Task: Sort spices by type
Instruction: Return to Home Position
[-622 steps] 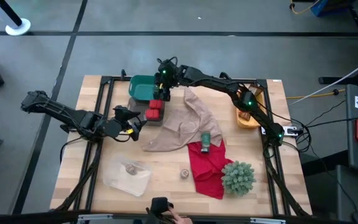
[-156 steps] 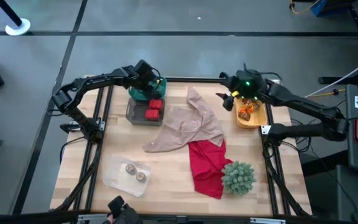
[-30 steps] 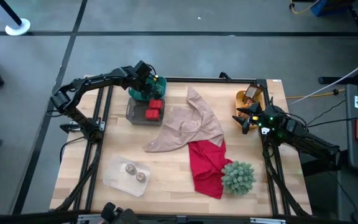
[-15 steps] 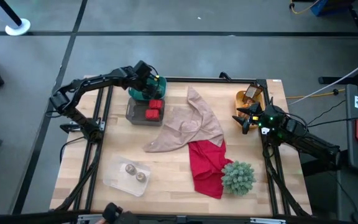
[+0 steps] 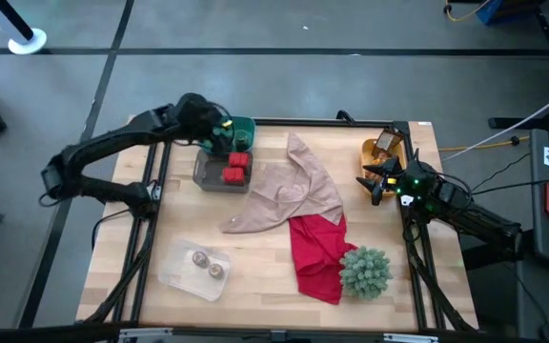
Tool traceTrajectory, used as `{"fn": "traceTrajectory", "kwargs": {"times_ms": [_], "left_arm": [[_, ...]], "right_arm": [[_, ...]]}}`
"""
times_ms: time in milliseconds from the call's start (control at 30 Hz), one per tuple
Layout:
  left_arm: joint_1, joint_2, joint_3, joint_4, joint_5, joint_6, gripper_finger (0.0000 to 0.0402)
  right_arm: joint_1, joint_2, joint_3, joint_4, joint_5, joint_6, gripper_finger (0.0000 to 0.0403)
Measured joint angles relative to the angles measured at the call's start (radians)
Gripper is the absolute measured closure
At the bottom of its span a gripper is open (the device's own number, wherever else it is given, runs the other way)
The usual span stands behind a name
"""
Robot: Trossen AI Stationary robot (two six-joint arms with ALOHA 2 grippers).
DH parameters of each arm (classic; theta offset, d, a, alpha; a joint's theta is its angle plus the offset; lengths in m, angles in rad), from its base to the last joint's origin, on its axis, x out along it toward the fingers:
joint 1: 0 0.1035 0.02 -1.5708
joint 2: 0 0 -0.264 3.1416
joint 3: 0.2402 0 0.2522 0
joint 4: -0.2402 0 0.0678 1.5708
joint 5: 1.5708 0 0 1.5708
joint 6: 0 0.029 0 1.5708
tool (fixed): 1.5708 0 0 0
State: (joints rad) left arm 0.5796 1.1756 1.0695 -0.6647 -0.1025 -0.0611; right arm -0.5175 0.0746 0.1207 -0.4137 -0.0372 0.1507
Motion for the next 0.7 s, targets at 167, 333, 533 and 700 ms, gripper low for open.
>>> {"fn": "traceTrajectory", "kwargs": {"times_ms": [167,333,533,700], "left_arm": [[-0.078,-0.103,0.000,-0.093,0.039,0.073,0.0091],[-0.156,-0.170,-0.034,-0.177,0.061,-0.045,0.0091],[-0.202,-0.259,-0.261,0.138,0.154,-0.038,0.0091],[-0.206,-0.352,-0.473,0.387,0.203,-0.047,0.0091]], "right_arm": [[0.000,0.000,0.000,0.000,0.000,0.000,0.0143],[0.000,0.000,0.000,0.000,0.000,0.000,0.0143],[0.000,0.000,0.000,0.000,0.000,0.000,0.0143],[0.000,0.000,0.000,0.000,0.000,0.000,0.0143]]}}
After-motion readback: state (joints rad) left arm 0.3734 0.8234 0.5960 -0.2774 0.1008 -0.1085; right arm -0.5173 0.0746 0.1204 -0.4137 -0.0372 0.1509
